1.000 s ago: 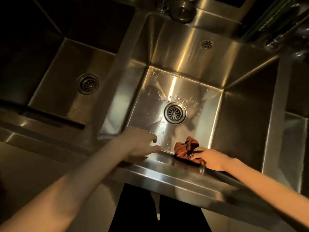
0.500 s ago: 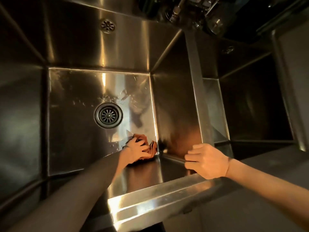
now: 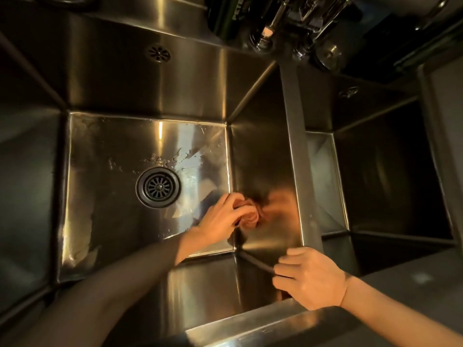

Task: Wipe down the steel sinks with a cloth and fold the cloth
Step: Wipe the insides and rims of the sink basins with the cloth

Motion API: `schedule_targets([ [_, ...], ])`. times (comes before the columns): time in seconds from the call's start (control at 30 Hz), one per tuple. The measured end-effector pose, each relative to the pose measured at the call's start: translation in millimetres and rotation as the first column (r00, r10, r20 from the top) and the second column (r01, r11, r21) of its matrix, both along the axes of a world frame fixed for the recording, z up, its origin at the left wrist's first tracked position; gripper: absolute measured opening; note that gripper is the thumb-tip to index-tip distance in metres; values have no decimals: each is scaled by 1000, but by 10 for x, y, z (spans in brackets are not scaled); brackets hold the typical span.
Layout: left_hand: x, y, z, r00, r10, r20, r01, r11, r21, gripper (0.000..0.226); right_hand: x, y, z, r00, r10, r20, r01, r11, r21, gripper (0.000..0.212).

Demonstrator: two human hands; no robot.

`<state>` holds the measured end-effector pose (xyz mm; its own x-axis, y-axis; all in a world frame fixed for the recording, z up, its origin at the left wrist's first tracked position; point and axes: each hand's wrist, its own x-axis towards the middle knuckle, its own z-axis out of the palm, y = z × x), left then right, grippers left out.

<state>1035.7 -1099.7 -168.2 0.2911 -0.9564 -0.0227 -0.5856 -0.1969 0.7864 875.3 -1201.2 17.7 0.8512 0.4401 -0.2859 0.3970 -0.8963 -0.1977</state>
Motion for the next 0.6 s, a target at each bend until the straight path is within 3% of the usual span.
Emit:
schedule_targets([
  [0.1, 81, -112, 157, 934, 301, -193, -318, 946, -61, 65, -30, -6, -35, 1000, -15, 16, 14, 1000, 25, 16],
  [0.27, -106, -301, -21, 925, 319, -206, -321, 947, 25, 71, -20, -17, -37, 998, -19, 54, 17, 999, 46, 21],
  [0.37, -50, -306, -195, 944, 324, -68, -302, 927, 222, 63, -23, -34, -57, 996, -37, 78, 33, 998, 52, 20],
  [0.43, -85, -307, -120, 950, 305, -70, -262, 897, 357, 57, -41, -28, -63, 997, -33, 75, 28, 998, 59, 18],
  [0.53, -249, -209, 177, 874, 356, -329, -221, 897, 383, 53, -26, -23, -47, 997, -24, 72, 21, 999, 42, 15],
  [0.6, -393, -124, 401, 748, 391, -536, -176, 896, 408, 45, -15, -12, -29, 999, -24, 49, 22, 999, 40, 15],
])
